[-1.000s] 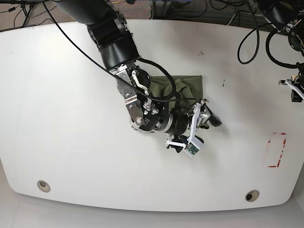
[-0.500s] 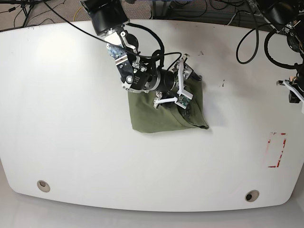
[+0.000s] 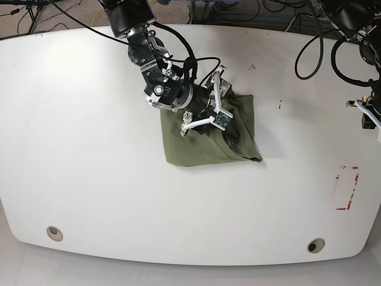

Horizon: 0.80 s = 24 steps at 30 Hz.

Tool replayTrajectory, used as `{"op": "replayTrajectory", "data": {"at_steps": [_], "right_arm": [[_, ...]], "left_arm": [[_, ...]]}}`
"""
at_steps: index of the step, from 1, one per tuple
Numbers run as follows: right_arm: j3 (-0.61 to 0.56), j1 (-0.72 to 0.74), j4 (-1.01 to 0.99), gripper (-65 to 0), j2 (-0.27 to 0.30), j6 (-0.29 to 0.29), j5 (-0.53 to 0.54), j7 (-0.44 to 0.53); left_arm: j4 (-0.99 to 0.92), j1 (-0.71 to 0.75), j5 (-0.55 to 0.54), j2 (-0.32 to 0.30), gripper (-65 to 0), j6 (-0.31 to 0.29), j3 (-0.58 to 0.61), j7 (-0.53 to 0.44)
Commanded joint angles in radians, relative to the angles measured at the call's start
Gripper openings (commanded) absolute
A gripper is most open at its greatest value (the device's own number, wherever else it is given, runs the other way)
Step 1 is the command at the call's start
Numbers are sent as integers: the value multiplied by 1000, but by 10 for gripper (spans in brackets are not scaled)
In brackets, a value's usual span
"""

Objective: Layout the t-shirt on the table in an organized manner, then fold the t-shirt properly
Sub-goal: 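Drag the folded bundle with the right gripper and flatten it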

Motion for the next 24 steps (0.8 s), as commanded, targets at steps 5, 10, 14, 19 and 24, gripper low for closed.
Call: {"op": "replayTrajectory", "data": {"at_steps": [5,10,14,19,24], "right_arm": [[0,19,15,-285,-10,-3,-41,68],[0,18,-44,-285,-11,-4,-56,146],[0,24,-99,-285,-13,-4,-57,174],[0,25,-136,-287,-13,-4,-57,189],[4,21,-156,-287,-13,-6,-57,252]], "left_arm": [[16,-13,-11,-21,-599,2,-4,-18],[16,-11,-11,-21,-599,2,-4,-18],[16,3,-11,-21,-599,2,-4,-18],[16,9,-11,-21,-599,2,-4,-18],[16,9,-11,-20,-599,2,-4,-18]]}}
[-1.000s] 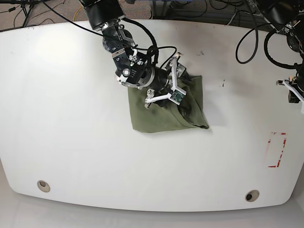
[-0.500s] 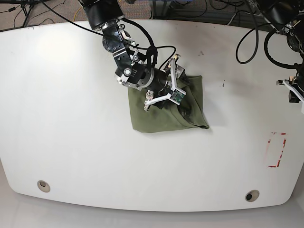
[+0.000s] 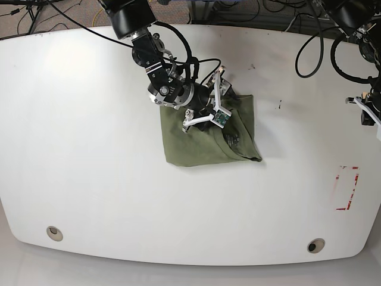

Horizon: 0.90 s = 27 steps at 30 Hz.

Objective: Layout the t-shirt on the table in an organized manner, then fold the t-shirt properly
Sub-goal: 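Drag the folded bundle with the right gripper and flatten it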

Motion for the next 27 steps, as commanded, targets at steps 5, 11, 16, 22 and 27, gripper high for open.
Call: {"op": "replayTrajectory", "data": {"at_steps": [5,11,16,22,27], "right_arm": [[6,16,-22,-344,-5,-2,12,73],[6,26,-51,-488,-5,-2,12,75],[6,30,-57,-566,-5,-2,12,75],[6,30,-52,-625,-5,-3,12,76],[6,27,-23,-650,-5,-3,12,70]], "left_arm": [[16,4,-11,-19,-599,2,-4,-18],[17,8,-11,-19,-599,2,-4,-18],[17,8,-13,-19,-599,2,-4,-18],[17,8,-13,-19,-599,2,-4,-18],[17,10,-13,-19,-599,2,-4,-18]]}}
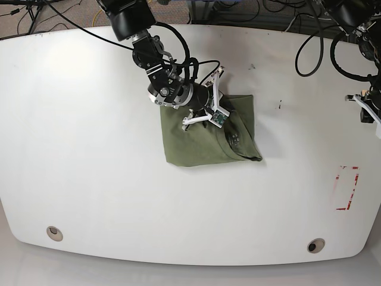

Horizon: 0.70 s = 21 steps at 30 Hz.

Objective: Layout the t-shirt on the table in an organized manner, then fold the t-shirt properly
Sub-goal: 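Drag the folded bundle with the right gripper and flatten it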

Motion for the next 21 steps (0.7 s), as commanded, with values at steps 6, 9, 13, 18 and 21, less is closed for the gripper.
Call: {"op": "replayTrajectory", "data": {"at_steps": [6,9,13,18,21], "right_arm": [[1,-4,160,-650,-10,-3,13,-35],[-2,-11,217,-650,-12,-3,19,-61],[-5,-19,283,-650,-34,-3,21,-68],[-7,-34,329,-650,-83,5,21,-113],[-36,-33,330,-650,-113,7,21,-117]], "left_arm": [[17,-9,-10,-20,-599,2,-4,-18],[17,-9,-10,-20,-599,2,-4,-18],[17,-9,-8,-20,-599,2,-4,-18],[16,-9,-8,-20,-599,2,-4,-18],[16,-9,-8,-20,-599,2,-4,-18]]}}
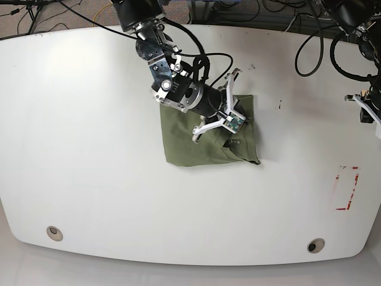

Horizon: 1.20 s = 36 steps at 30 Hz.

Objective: Layout the t-shirt on the table in an organized manner, then fold the t-shirt properly
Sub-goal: 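Drag the folded bundle with the right gripper and flatten it, then grasp the bundle with both grippers and square it up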

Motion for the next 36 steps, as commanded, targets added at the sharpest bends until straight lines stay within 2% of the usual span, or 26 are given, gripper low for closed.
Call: {"op": "replayTrajectory", "data": {"at_steps": [1,7,17,19,24,27,29,36], "right_arm": [[-42,16,20,-650,-44,1,17,14],[-112,32,-1,-650,-88,-5,17,14],[-158,88,-115,-647,-91,-6,17,20],[-158,89,-137,-620,-91,-6,17,20],[-157,95,-138,-426,-91,-6,17,19],[-154,94,-109,-341,-91,-6,17,19],[-128,83,-80,-317,-91,-6,17,17],[-16,60,-15,-323,-88,-6,18,13]], "left_arm": [[16,-9,-8,-20,-599,2,-4,-18],[17,-9,-3,-20,-599,2,-4,-18],[22,15,-6,-21,-599,2,-4,-18],[22,17,-8,-21,-599,2,-4,-18],[22,12,-8,-21,-599,2,-3,-18],[23,8,-9,-20,-599,2,3,-18],[23,-12,-9,-20,-599,2,32,-18],[66,-55,-9,-18,-599,2,101,-18]]}}
